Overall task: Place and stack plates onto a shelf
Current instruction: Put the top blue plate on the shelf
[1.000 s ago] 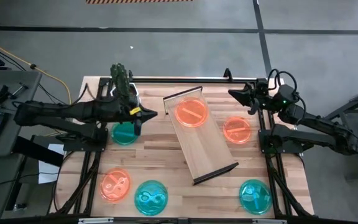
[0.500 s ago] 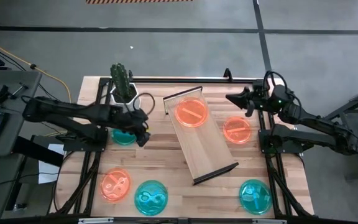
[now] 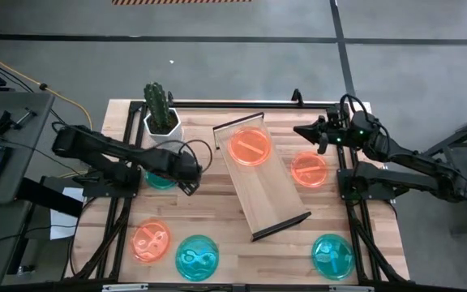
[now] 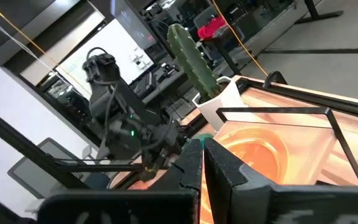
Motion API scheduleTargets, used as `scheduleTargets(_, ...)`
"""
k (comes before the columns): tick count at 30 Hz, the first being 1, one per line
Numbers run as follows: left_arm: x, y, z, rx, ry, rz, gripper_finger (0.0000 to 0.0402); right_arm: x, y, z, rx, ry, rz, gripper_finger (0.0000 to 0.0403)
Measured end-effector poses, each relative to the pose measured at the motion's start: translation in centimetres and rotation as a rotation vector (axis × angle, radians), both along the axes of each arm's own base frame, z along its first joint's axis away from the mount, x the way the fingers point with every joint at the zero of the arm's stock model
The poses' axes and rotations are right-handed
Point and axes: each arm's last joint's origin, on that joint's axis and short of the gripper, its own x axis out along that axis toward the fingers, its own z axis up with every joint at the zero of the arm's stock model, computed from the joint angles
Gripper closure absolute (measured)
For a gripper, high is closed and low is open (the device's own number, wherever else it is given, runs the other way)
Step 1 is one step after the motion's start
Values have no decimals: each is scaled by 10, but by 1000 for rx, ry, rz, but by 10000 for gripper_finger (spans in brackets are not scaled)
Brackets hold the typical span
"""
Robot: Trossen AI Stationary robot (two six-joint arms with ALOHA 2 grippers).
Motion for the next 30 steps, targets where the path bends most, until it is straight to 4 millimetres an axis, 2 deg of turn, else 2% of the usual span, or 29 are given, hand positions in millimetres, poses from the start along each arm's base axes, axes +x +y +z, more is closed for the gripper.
scheduleTargets(7, -2, -5, -39, 41, 118, 95, 206, 0, -1, -1, 5, 15, -41, 403)
scheduleTargets(17, -1, -2, -57, 52, 131, 101, 216, 0, -1, -2, 7, 18, -49, 403)
scheduleTargets(21, 0, -1, -57, 50, 134, 66, 268, 0, -1, -2, 9, 20, -49, 403)
scheduleTargets(26, 0, 2, -57, 65, 147, 26, 379, 0, -1, -2, 9, 21, -49, 403)
scheduleTargets(27, -1, 3, -57, 66, 149, 19, 390, 0, -1, -2, 9, 21, -49, 403)
scheduleTargets(30, -6, 3, -50, 42, 165, 4, 389, 0, -1, -2, 9, 21, -49, 403)
